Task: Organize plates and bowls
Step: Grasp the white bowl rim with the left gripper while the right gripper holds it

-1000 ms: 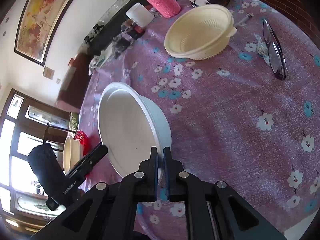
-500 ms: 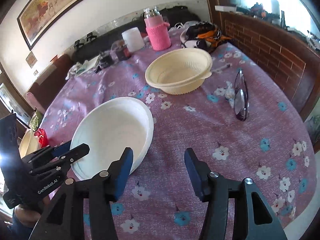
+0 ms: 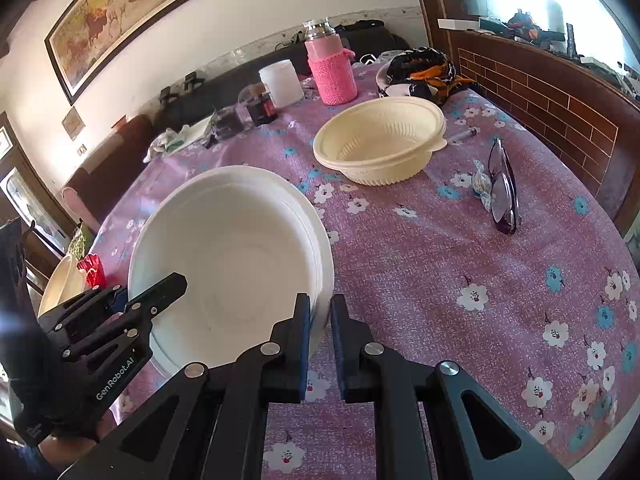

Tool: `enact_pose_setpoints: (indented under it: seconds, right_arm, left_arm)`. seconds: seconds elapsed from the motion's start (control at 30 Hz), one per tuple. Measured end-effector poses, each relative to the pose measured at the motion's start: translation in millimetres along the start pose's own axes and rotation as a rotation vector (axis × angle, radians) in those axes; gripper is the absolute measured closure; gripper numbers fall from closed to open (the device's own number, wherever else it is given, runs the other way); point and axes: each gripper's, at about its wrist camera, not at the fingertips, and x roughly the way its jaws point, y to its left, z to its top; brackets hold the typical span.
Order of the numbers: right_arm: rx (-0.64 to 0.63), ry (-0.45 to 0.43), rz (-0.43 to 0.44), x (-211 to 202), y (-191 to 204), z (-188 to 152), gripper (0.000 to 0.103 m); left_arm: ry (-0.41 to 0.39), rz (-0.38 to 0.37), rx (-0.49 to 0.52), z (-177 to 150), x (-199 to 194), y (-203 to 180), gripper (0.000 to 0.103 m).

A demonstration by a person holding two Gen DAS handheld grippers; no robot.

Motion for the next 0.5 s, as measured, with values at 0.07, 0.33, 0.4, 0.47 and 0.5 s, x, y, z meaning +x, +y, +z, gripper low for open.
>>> enact_pose_setpoints:
  seconds: [0.07, 0.33, 0.4, 0.47, 0.5]
  right_arm:
    - [-0.001, -0.002, 0.004, -3, 2, 0, 0.092]
    - [-0.007, 0.021, 0.033, 1, 16, -1, 0.092]
    - [-0.017, 0.023, 0.036, 2, 21, -1, 0.092]
    - [-0.024, 0.029, 0.037, 3, 26, -1, 0.092]
    - [-0.026, 0.030, 0.036, 3, 28, -1, 0.092]
  left_arm:
    - [-0.012, 0.022, 0.014, -1, -4, -1, 0.085]
    - [-0.006, 0.051, -0.006, -9, -9, 13, 0.085]
    - [-0.005, 0.058, -0.015, -12, -10, 18, 0.085]
    - [-0.004, 0.061, -0.021, -14, -11, 21, 0.085]
    - [-0.003, 0.063, -0.024, -15, -11, 22, 0.085]
